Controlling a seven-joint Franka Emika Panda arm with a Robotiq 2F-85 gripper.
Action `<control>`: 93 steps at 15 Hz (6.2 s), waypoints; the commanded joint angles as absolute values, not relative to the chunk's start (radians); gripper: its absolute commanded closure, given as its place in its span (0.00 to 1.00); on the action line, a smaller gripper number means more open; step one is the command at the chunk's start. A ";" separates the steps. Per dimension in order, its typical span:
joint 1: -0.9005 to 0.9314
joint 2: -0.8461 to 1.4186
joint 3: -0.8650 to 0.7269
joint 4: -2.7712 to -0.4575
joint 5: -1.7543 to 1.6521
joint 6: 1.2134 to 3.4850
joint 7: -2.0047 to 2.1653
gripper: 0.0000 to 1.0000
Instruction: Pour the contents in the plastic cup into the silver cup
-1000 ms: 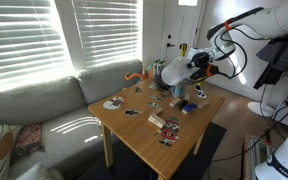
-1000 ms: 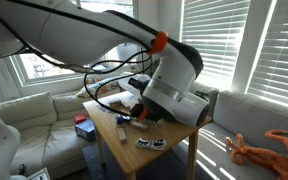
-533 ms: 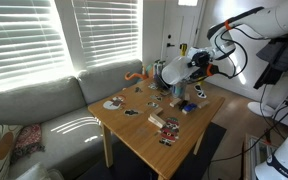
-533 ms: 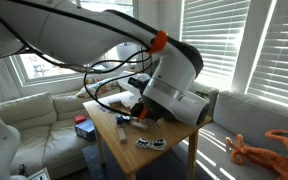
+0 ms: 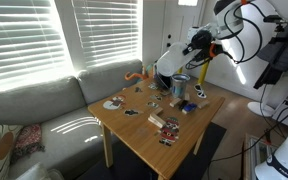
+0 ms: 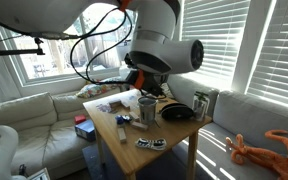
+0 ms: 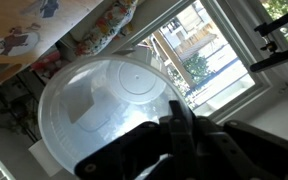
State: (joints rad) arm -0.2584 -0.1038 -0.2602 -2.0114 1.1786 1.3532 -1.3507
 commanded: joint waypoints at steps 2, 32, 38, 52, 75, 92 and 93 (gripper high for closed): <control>-0.200 -0.173 -0.170 -1.927 1.033 1.537 -1.120 0.99; 0.010 -0.033 0.006 -1.749 0.370 1.837 -0.550 0.99; 0.044 0.020 0.046 -1.719 0.201 1.852 -0.287 0.99; 0.095 0.147 0.080 -1.620 0.032 1.844 0.107 0.99; 0.070 0.031 0.039 -1.627 0.028 1.903 0.202 0.09; -0.022 -0.082 -0.027 -1.840 0.051 1.997 0.063 0.00; -0.024 -0.080 -0.032 -1.846 0.065 1.987 0.050 0.00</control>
